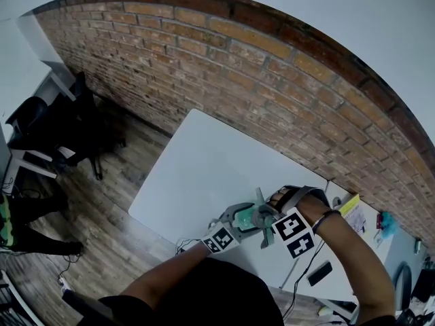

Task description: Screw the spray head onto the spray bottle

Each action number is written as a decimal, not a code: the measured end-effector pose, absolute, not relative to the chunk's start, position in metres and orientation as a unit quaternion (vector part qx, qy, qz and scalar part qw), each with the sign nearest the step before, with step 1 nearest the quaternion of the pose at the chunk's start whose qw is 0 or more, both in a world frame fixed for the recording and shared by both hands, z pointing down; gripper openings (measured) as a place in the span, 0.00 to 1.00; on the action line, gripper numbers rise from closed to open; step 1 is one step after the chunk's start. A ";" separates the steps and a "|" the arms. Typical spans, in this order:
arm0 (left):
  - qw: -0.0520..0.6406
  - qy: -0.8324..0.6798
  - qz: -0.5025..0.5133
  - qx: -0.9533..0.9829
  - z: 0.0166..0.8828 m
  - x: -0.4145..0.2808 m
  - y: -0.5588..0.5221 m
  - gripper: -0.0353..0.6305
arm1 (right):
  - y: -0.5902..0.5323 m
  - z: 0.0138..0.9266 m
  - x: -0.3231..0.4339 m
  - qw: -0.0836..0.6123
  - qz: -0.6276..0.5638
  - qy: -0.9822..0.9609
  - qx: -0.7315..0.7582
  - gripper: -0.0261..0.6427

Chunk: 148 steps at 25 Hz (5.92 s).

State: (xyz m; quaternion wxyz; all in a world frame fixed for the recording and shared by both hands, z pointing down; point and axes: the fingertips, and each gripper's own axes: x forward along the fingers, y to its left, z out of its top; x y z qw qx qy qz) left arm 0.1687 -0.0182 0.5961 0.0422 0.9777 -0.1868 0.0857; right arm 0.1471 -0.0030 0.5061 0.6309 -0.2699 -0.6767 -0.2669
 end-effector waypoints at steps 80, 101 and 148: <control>0.016 -0.139 0.030 0.990 0.652 0.151 -0.007 0.83 | -0.017 0.515 0.146 0.538 0.125 -0.826 0.113 0.43; 0.009 -0.134 0.050 0.990 0.669 0.157 -0.004 0.84 | -0.014 0.498 0.141 0.558 0.099 -0.814 0.126 0.43; 0.034 -0.147 0.101 0.983 0.664 0.155 -0.006 0.83 | -0.017 0.497 0.133 0.634 -0.010 -0.773 0.014 0.43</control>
